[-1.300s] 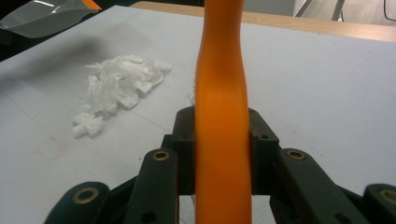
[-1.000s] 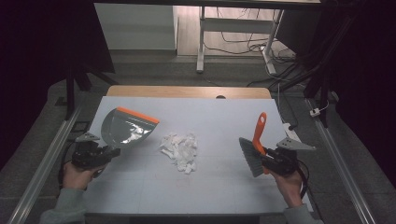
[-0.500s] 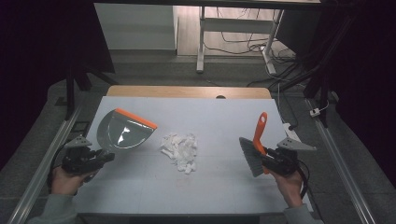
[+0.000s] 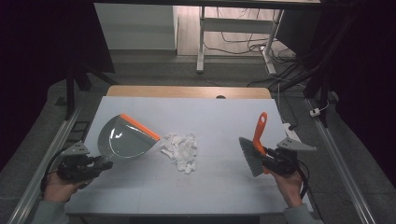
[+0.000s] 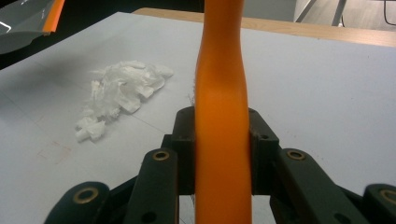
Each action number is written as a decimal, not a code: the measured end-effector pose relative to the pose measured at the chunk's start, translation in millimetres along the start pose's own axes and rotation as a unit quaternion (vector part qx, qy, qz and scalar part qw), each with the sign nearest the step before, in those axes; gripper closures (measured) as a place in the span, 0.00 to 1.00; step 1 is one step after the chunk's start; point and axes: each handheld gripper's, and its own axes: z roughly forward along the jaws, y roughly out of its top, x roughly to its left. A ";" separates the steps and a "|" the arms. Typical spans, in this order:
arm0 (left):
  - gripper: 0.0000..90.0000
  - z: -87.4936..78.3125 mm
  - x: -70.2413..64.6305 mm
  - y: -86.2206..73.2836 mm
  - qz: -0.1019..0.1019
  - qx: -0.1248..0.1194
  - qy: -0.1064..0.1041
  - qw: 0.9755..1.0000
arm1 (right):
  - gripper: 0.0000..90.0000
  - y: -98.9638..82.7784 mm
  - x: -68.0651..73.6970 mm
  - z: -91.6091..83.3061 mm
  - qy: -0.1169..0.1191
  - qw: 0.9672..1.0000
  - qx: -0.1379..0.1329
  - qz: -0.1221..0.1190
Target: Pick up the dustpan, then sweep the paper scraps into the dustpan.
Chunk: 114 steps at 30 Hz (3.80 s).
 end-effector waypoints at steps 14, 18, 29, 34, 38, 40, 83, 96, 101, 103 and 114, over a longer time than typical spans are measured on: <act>0.69 -0.8 -2.2 -15.1 0.009 0.022 -0.015 1.000 | 0.78 -0.3 0.8 1.0 0.001 1.000 0.003 -0.001; 0.69 -0.1 -2.2 -19.7 0.017 0.030 -0.015 0.999 | 0.78 -0.2 1.2 1.9 0.001 1.000 0.003 -0.002; 0.69 2.7 0.7 -21.4 0.021 0.040 -0.017 0.999 | 0.78 4.2 4.5 6.0 0.006 1.000 0.001 -0.006; 0.69 6.6 1.0 -21.5 0.022 0.048 -0.018 0.998 | 0.78 8.0 8.1 12.3 0.009 1.000 0.002 -0.009; 0.69 10.0 -0.2 -21.4 0.027 0.058 -0.020 0.998 | 0.78 13.1 12.1 20.8 0.011 1.000 0.006 -0.010; 0.69 11.5 -0.8 -21.3 0.030 0.063 -0.022 0.997 | 0.78 15.7 14.3 26.3 0.012 1.000 0.008 -0.012; 0.69 43.9 -17.9 -16.4 0.080 0.105 -0.084 0.988 | 0.78 69.1 36.1 137.0 0.014 0.998 0.059 -0.001; 0.69 48.0 -20.2 -15.9 0.083 0.109 -0.100 0.986 | 0.78 77.0 42.0 160.7 0.017 0.998 0.065 -0.001; 0.69 48.8 -20.8 -15.6 0.085 0.111 -0.101 0.985 | 0.78 80.4 45.3 172.0 0.015 0.997 0.071 -0.004; 0.69 48.4 -20.0 -15.9 0.084 0.111 -0.102 0.985 | 0.78 80.8 46.7 177.3 0.015 0.997 0.073 -0.004; 0.69 49.0 -19.6 -17.1 0.088 0.116 -0.112 0.983 | 0.78 84.8 56.2 200.9 0.006 0.997 0.079 -0.017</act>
